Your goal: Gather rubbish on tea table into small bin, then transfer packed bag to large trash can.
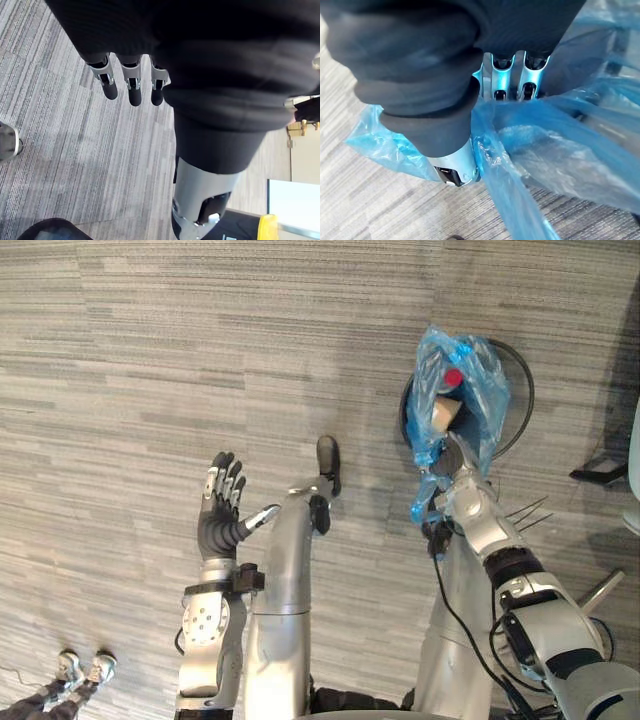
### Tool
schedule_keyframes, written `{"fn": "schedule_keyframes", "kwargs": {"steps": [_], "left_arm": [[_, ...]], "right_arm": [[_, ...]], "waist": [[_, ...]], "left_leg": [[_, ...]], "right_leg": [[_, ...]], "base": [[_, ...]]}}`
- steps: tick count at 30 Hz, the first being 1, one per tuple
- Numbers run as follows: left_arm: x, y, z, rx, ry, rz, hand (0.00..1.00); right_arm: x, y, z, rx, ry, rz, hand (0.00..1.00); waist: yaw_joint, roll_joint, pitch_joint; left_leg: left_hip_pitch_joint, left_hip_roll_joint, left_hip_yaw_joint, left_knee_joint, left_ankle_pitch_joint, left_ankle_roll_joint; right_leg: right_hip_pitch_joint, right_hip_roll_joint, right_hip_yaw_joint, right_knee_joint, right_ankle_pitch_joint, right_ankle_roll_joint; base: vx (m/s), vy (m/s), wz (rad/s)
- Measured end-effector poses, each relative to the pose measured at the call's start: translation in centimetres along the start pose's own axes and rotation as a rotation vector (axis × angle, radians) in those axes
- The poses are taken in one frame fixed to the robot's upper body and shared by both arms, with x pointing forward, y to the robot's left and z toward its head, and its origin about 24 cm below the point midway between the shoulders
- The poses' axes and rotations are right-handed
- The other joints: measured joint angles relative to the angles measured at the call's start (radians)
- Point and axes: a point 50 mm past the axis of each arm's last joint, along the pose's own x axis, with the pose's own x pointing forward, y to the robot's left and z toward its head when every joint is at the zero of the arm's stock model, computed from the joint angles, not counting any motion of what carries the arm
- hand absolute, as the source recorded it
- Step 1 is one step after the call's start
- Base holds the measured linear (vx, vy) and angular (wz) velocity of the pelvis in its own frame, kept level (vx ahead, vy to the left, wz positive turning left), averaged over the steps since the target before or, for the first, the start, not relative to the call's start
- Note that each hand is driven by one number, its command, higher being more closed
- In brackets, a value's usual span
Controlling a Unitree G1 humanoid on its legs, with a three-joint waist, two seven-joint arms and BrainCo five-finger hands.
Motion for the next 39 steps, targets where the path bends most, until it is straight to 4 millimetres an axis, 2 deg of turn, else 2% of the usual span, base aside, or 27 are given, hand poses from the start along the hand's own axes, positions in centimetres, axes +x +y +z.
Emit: {"fn": "schedule_keyframes", "kwargs": {"steps": [3,5,6,8,10,11,12,15,17,18,20,22,24,27,29,32,35,36,37,38,39], "left_arm": [[0.6,-0.1,-0.2,-0.003,-0.005,-0.004,0.0],[2.9,-0.7,-1.8,-0.002,0.03,-0.009,0.0],[4.7,-1.4,-2.9,-0.009,0.065,0.005,0.0],[7.0,-2.8,-3.3,0.042,0.085,-0.019,0.0],[7.7,-3.9,-3.7,0.067,0.096,-0.036,0.0],[7.6,-3.9,-5.0,0.085,0.152,-0.035,0.0],[7.1,-3.5,-6.6,0.141,0.22,-0.014,0.0],[6.1,-2.5,-8.8,0.176,0.345,0.01,0.0],[5.1,-1.2,-10.1,0.222,0.417,0.024,0.0],[4.9,-0.9,-10.5,0.23,0.436,0.027,0.0],[3.8,-0.5,-11.6,0.248,0.497,0.028,0.0],[2.4,0.5,-12.6,0.283,0.556,0.03,0.0],[0.6,1.5,-13.6,0.32,0.624,0.038,0.0],[-2.1,3.3,-14.8,0.393,0.718,0.044,0.0],[-4.2,4.5,-15.2,0.408,0.769,0.067,0.0],[-6.1,5.4,-15.4,0.418,0.812,0.085,0.0],[-5.8,5.6,-15.2,0.426,0.797,0.082,0.0],[-5.7,5.5,-15.1,0.42,0.776,0.079,0.0],[-5.5,5.5,-14.9,0.421,0.766,0.077,0.0],[-4.9,5.4,-14.5,0.422,0.736,0.069,0.0],[-4.7,5.2,-14.2,0.416,0.717,0.064,0.0]], "right_arm": [[-0.4,-0.4,1.0,0.051,-0.054,-0.031,1.0],[-0.5,-0.4,1.6,0.086,-0.074,-0.039,1.0],[-0.7,-0.3,2.5,0.137,-0.103,-0.049,1.0],[-1.0,0.3,4.7,0.246,-0.16,-0.062,1.0],[-1.4,0.9,5.6,0.337,-0.173,-0.063,1.0],[-1.7,1.5,5.8,0.395,-0.158,-0.049,1.0],[-2.1,2.4,5.5,0.448,-0.133,-0.033,1.0],[-3.8,3.6,4.6,0.563,-0.088,-0.01,1.0],[-6.0,4.9,4.0,0.708,-0.059,0.007,1.0],[-6.6,5.2,3.7,0.728,-0.042,0.015,1.0],[-9.2,6.8,2.2,0.801,0.037,0.044,1.0],[-10.6,7.5,1.8,0.842,0.05,0.054,1.0],[-11.1,7.7,1.7,0.868,0.044,0.057,1.0],[-11.0,7.5,1.9,0.874,0.014,0.064,1.0],[-10.9,7.3,2.0,0.87,-0.006,0.081,1.0],[-10.9,6.8,2.8,0.878,-0.056,0.087,1.0],[-10.9,6.1,3.9,0.888,-0.125,0.077,1.0],[-11.1,6.2,4.4,0.889,-0.149,0.097,1.0],[-11.2,6.2,4.6,0.891,-0.161,0.102,1.0],[-11.5,5.9,5.0,0.905,-0.181,0.091,1.0],[-11.6,5.8,5.4,0.904,-0.207,0.093,1.0]], "waist": [[-0.006,0.0,-0.001],[-0.005,-0.001,-0.002],[-0.015,-0.002,-0.002],[-0.04,-0.003,-0.003],[-0.058,-0.003,-0.003],[-0.063,-0.003,-0.003],[-0.064,-0.004,-0.003],[-0.072,-0.021,-0.012],[-0.082,-0.064,-0.045],[-0.083,-0.072,-0.05],[-0.079,-0.106,-0.084],[-0.086,-0.13,-0.125],[-0.105,-0.137,-0.179],[-0.106,-0.136,-0.219],[-0.106,-0.137,-0.235],[-0.107,-0.136,-0.269],[-0.134,-0.137,-0.27],[-0.128,-0.132,-0.272],[-0.134,-0.135,-0.272],[-0.139,-0.145,-0.274],[-0.127,-0.156,-0.278]], "left_leg": [[0.021,0.004,-0.012,-0.022,0.007,-0.011],[0.038,0.009,-0.017,-0.029,0.01,-0.014],[0.045,0.013,-0.02,-0.031,0.016,-0.009],[0.054,0.018,-0.029,-0.034,0.021,-0.009],[0.079,0.023,-0.032,-0.042,0.022,-0.01],[0.119,0.023,-0.029,-0.061,0.025,-0.014],[0.172,0.025,-0.026,-0.088,0.031,-0.015],[0.297,0.022,-0.027,-0.167,0.047,-0.027],[0.419,0.011,-0.034,-0.25,0.069,-0.038],[0.455,0.005,-0.039,-0.274,0.077,-0.042],[0.585,-0.01,-0.056,-0.373,0.107,-0.05],[0.672,-0.027,-0.065,-0.457,0.134,-0.057],[0.725,-0.032,-0.068,-0.526,0.157,-0.062],[0.819,-0.028,-0.049,-0.626,0.186,-0.064],[0.906,-0.023,0.003,-0.705,0.206,-0.062],[0.96,-0.017,0.083,-0.774,0.223,-0.05],[0.949,-0.017,0.091,-0.736,0.221,-0.047],[0.962,0.015,0.092,-0.715,0.205,-0.024],[0.969,0.012,0.084,-0.714,0.2,-0.018],[0.971,-0.008,0.044,-0.704,0.201,-0.018],[0.966,-0.025,0.022,-0.674,0.2,-0.019]], "right_leg": [[0.028,0.005,-0.019,-0.023,0.008,-0.013],[0.046,0.014,-0.025,-0.031,0.011,-0.018],[0.057,0.018,-0.03,-0.034,0.012,-0.02],[0.072,0.024,-0.039,-0.041,0.015,-0.024],[0.1,0.033,-0.041,-0.055,0.019,-0.03],[0.136,0.034,-0.042,-0.07,0.022,-0.034],[0.187,0.036,-0.048,-0.096,0.027,-0.042],[0.313,0.037,-0.07,-0.165,0.036,-0.049],[0.438,0.034,-0.095,-0.239,0.045,-0.057],[0.476,0.032,-0.101,-0.261,0.047,-0.057],[0.618,0.029,-0.134,-0.349,0.058,-0.059],[0.704,0.024,-0.155,-0.413,0.066,-0.06],[0.757,0.027,-0.169,-0.474,0.082,-0.06],[0.838,0.05,-0.153,-0.584,0.129,-0.058],[0.904,0.071,-0.112,-0.684,0.182,-0.054],[0.918,0.087,-0.046,-0.764,0.252,-0.039],[0.869,0.081,-0.035,-0.697,0.298,-0.02],[0.86,0.084,-0.036,-0.621,0.283,-0.027],[0.841,0.082,-0.037,-0.5,0.233,-0.047],[0.839,0.072,-0.032,-0.295,0.173,-0.026],[0.862,0.067,-0.01,-0.214,0.17,-0.018]], "base": [[0.02,-0.053,-0.01],[0.02,-0.052,-0.03],[0.01,-0.051,-0.01],[0.02,-0.065,-0.03],[0.02,-0.059,-0.09],[0.03,-0.081,-0.05],[0.04,-0.102,-0.03],[0.05,-0.111,0.07],[0.07,-0.119,0.19],[0.11,-0.098,0.3],[0.13,-0.074,0.36],[0.13,-0.048,0.3],[0.13,-0.037,0.12],[0.08,0.008,-0.27],[0.06,0.029,-0.59],[0.05,0.04,-0.76],[-0.03,0.049,-0.41],[-0.05,-0.024,-0.31],[-0.05,-0.055,0.22],[-0.08,-0.062,0.76],[-0.14,-0.112,0.93]]}}
